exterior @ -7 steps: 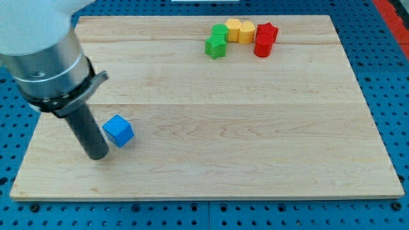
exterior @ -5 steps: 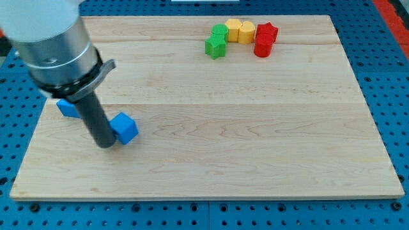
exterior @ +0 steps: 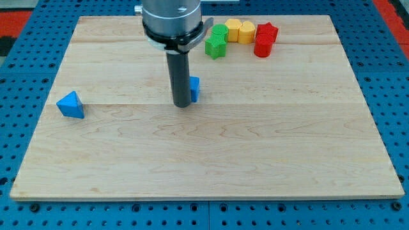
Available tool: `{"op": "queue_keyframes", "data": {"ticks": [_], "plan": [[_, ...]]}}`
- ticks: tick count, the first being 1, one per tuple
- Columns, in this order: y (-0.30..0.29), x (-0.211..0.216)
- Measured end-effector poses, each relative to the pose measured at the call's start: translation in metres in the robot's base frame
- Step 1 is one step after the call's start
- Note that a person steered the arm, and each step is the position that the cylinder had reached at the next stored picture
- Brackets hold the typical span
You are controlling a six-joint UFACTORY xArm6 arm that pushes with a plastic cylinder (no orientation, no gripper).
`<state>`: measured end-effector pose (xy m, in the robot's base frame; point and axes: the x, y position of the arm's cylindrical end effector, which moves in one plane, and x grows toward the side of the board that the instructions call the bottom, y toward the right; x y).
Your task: Move the blue cube towards the green star
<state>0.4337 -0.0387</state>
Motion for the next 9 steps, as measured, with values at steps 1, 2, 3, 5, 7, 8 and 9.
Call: {"op": "queue_keyframes", "data": {"ticks": [1,2,3,5,7,8,9], "plan": [[0.001,-0.019],[-0.002,-0.033],[-0.009,-0.053],[-0.020,-0.076],[-0.004,-0.064],[0.003,-0.048],[0.024,-0.051]]}}
